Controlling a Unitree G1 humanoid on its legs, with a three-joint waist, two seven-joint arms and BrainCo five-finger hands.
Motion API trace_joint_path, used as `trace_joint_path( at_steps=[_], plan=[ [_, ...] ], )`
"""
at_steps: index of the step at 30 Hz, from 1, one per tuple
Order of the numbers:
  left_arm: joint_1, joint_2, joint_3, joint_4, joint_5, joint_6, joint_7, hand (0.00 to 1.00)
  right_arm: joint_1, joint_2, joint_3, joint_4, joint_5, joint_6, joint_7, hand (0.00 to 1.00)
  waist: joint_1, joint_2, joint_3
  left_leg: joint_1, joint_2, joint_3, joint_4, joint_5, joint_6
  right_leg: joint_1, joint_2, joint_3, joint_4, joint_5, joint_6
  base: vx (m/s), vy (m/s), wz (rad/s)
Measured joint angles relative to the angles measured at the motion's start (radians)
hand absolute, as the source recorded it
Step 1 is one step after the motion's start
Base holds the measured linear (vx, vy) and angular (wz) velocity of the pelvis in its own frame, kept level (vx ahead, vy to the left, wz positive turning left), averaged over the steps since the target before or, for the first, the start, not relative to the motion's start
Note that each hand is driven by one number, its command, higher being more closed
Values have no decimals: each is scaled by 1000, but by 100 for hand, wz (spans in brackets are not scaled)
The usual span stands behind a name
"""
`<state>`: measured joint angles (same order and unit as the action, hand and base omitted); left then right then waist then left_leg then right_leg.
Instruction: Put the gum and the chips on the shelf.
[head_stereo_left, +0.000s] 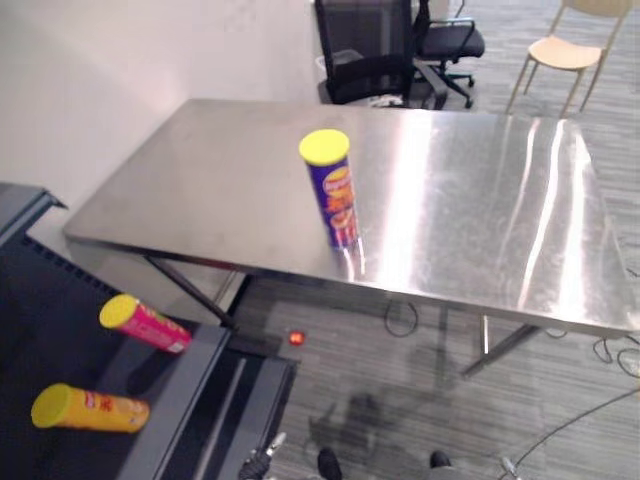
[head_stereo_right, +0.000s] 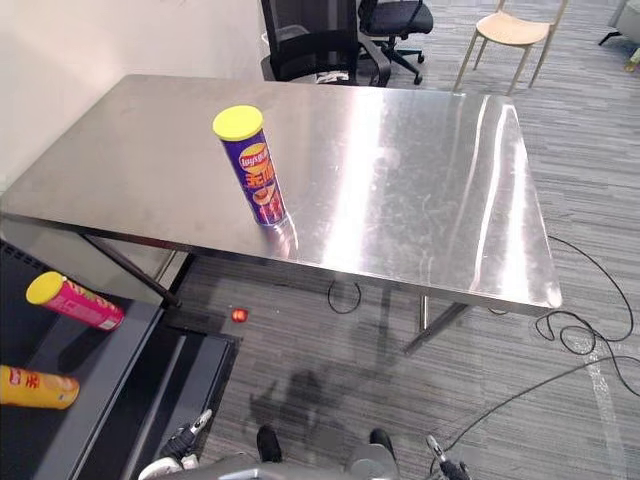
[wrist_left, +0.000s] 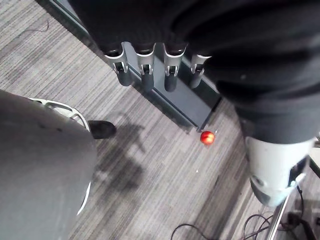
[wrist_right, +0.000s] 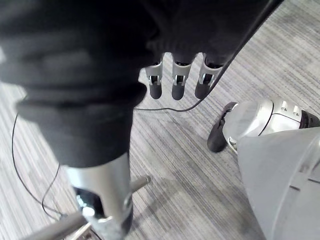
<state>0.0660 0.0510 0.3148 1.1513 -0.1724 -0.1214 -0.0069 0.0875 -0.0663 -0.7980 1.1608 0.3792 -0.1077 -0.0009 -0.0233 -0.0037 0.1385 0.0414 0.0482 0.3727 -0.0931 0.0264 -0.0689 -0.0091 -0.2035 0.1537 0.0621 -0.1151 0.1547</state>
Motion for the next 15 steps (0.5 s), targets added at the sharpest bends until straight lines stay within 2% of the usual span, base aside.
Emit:
trace_joint_path(
  at_steps=[2, 4, 5, 7, 9, 11, 12, 15],
  plan=[
    [1, 3, 11, -5, 2, 0, -1, 0, -16, -19, -176, -1, 53, 2, -5, 0, 0, -9, -5, 2, 1, -4, 0, 0, 0, 15, 0, -8, -20, 12, 1, 47, -37, 2],
    [3, 5, 19, -8, 7, 0, -1, 0, -29, -53, -278, -3, 85, 2, -13, 0, 0, -14, -9, 3, 0, -4, -1, 0, 0, 19, -1, -10, -27, 17, 2, 2, -15, -1],
    [5, 8, 27, -10, 22, 0, -1, 0, -44, -101, -359, -7, 125, 1, -27, 0, -9, -19, -13, 5, -1, -4, -1, -2, -1, 20, -1, -11, -25, 17, 2, 0, -31, -2],
    [8, 16, 27, -12, 27, 0, -1, 0, -65, -157, -404, -37, 151, -3, -58, 0, -4, -27, -16, 14, 0, -2, -2, -5, -5, 23, -2, -9, -26, 17, 2, -14, -35, -11],
    [13, 22, 24, -11, 29, 1, 0, 0, -82, -195, -383, -124, 159, -7, -86, 0, -10, -33, -23, 16, 0, 1, -2, -5, -6, 22, -1, -5, -25, 17, 2, -33, -36, -11],
    [25, 29, 21, -11, 29, 1, 1, 0, -99, -226, -315, -287, 167, -24, -134, 0, -22, -37, -35, 16, 1, 6, -2, -6, -6, 16, 0, 2, -22, 20, 2, -42, -39, -10],
    [42, 36, 6, -15, 29, 1, 2, 0, -117, -238, -267, -428, 149, -46, -175, 0, -29, -38, -45, 15, 1, 8, -2, -7, -8, 12, 1, 6, -23, 22, 3, -41, -38, -9],
    [52, 37, -4, -18, 32, 1, 2, 0, -130, -247, -208, -622, 86, -74, -223, 0, -27, -37, -52, 15, 1, 8, -2, -12, -15, 11, 2, 8, -25, 25, 3, -44, -36, -4]
  ],
)
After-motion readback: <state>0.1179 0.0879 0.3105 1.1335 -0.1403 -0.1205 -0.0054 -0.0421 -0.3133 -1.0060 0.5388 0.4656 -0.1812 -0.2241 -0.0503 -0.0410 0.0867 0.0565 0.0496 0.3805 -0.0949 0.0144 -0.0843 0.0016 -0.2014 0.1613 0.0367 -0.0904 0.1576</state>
